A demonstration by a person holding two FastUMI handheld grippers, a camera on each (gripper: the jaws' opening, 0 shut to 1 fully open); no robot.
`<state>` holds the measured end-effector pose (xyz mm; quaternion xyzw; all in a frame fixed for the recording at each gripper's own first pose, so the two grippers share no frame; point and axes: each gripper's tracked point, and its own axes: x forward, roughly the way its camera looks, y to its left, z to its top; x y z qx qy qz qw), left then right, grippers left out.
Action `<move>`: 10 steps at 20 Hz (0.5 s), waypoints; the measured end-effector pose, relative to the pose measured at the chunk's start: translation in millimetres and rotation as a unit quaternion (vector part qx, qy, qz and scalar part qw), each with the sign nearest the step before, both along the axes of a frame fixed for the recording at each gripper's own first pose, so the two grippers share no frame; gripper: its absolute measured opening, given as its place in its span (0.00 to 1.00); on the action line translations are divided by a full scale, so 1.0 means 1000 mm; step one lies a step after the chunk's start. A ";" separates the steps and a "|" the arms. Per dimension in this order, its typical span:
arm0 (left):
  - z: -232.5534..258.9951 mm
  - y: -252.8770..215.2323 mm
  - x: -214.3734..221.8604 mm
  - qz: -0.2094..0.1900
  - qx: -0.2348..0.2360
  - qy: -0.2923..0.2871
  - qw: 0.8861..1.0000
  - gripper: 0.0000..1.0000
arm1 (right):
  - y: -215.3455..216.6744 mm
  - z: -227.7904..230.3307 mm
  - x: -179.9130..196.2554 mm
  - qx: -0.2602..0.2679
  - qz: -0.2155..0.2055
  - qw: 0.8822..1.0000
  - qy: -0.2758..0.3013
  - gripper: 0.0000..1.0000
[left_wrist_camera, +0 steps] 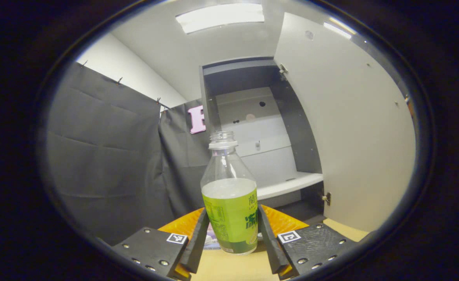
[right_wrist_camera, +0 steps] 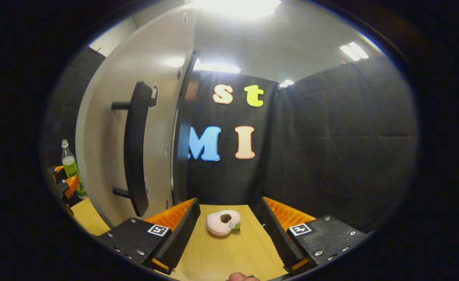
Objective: Open the cabinet door with the right hand, grasp the bottle in the cabinet with the left hand and place it on the coaster, then close the cabinet door with the right hand.
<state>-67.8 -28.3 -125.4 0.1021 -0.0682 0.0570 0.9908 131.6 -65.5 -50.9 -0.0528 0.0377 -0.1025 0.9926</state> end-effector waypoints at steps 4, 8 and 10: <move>-0.109 -0.009 -0.031 -0.020 -0.018 0.049 0.998 0.68 | -0.012 -0.041 0.019 -0.048 -0.015 0.997 0.059 0.95; -0.185 -0.010 -0.062 -0.030 -0.031 0.083 0.996 0.69 | -0.008 -0.076 0.029 -0.060 -0.006 0.993 0.102 0.96; -0.212 -0.009 -0.072 -0.034 -0.043 0.089 0.995 0.69 | 0.001 -0.084 0.024 -0.080 0.005 0.990 0.114 0.95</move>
